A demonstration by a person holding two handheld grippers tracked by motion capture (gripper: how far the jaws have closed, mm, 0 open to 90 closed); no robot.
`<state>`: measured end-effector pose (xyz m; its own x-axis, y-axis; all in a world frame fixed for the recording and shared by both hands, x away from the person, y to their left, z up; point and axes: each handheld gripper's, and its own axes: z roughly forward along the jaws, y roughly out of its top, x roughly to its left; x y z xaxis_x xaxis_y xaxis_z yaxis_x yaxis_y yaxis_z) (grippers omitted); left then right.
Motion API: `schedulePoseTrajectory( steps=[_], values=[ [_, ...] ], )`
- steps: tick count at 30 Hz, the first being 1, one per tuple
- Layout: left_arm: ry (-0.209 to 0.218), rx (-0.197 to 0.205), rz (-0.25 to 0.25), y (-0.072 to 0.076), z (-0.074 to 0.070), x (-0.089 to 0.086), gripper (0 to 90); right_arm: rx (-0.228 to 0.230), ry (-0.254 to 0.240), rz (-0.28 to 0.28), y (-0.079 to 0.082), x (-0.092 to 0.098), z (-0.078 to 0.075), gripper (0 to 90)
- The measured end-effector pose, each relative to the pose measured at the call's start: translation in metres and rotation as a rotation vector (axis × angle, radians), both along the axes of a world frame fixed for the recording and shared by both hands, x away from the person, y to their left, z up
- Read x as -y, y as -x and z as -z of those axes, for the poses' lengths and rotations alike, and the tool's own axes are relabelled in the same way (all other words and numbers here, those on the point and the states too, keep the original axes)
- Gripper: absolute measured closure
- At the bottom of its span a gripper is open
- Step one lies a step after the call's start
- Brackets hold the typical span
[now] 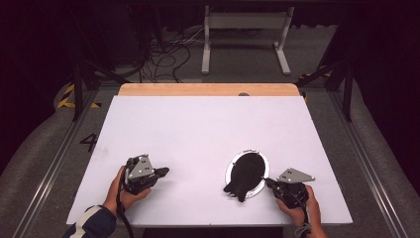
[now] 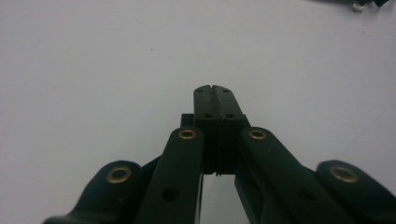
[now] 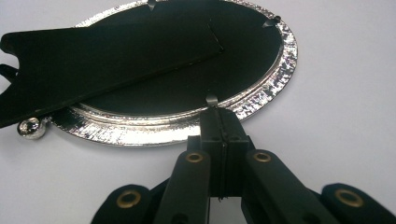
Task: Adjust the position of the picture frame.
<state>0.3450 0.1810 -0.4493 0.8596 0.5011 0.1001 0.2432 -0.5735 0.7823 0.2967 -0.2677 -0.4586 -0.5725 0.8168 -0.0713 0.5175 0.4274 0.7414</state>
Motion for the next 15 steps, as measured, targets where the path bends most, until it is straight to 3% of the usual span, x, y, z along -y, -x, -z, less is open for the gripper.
schedulePoseTrajectory(
  steps=[8, 15],
  values=[
    [-0.008, -0.006, 0.037, -0.002, 0.001, 0.017, 90.0, 0.006, 0.008, 0.0, -0.002, -0.008, 0.0, 90.0],
    [-0.012, -0.013, 0.045, -0.002, 0.001, 0.02, 90.0, 0.004, -0.001, -0.001, -0.002, -0.008, 0.0, 90.0]
  ],
)
